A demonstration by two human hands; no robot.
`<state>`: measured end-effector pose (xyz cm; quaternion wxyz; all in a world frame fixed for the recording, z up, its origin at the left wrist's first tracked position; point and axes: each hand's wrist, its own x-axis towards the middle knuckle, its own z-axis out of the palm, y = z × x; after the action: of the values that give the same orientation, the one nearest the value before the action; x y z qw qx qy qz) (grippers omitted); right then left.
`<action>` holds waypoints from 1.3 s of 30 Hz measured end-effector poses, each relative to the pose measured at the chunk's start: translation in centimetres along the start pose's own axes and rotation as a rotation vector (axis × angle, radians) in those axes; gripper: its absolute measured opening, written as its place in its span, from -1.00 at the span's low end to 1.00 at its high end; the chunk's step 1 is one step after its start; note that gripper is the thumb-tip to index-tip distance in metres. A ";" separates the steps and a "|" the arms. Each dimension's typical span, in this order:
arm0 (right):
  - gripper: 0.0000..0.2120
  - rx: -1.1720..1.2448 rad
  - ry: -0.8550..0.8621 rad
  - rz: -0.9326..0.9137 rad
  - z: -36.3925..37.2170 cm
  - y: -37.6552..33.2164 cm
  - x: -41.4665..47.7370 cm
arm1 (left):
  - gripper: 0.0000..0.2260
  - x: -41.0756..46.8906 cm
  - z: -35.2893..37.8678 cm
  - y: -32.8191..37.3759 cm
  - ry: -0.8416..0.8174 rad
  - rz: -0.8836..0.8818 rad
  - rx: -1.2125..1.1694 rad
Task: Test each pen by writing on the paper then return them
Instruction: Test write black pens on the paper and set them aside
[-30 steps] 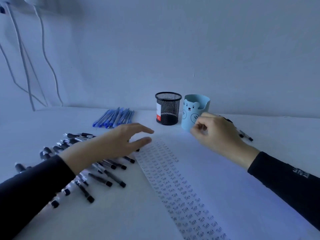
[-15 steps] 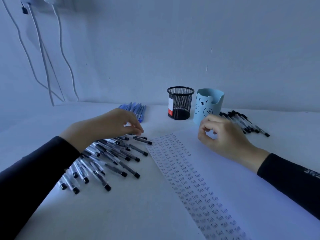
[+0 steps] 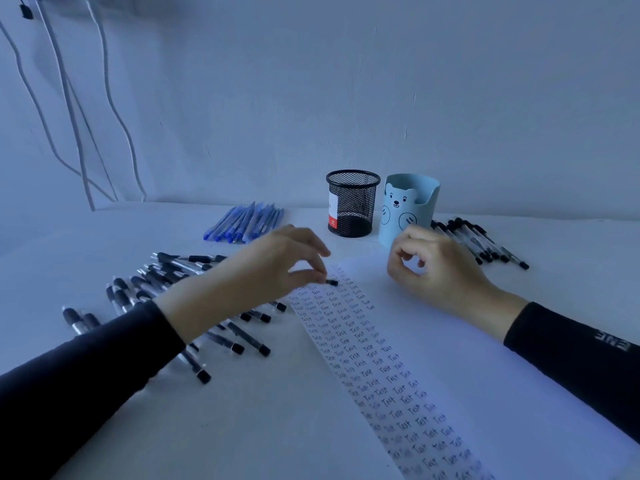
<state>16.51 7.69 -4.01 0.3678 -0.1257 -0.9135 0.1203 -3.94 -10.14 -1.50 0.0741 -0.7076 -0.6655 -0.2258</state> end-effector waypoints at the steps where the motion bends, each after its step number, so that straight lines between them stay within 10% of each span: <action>1: -0.79 0.005 -0.008 0.020 0.0 0.0 0.1 | -0.87 0.1 0.6 0.7 0.006 0.023 -0.012; 9: -0.47 0.055 -0.354 0.034 0.6 -2.7 0.3 | -0.85 -0.3 -0.5 -1.1 0.131 -0.152 -0.072; 13: -0.84 0.175 -0.290 0.028 1.0 -3.5 0.1 | -0.78 -0.5 -0.7 -1.3 0.126 -0.261 -0.094; 22: -0.79 1.389 -0.140 0.764 -2.8 -3.1 3.0 | -0.62 -0.7 0.2 -0.7 -0.058 -0.168 -0.059; 30: -0.55 1.463 -0.178 0.911 -4.4 -4.2 3.1 | -0.33 -1.0 0.0 0.4 -0.301 -0.191 0.030; 39: -0.90 1.385 -0.122 0.838 -3.8 -4.4 3.4 | -0.35 -1.0 -0.3 0.5 -0.352 -0.239 -0.011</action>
<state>16.20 5.09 2.24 0.2363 -0.1944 -0.5273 0.7926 -3.49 -11.20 -1.56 -0.0744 -0.6525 -0.7462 -0.1094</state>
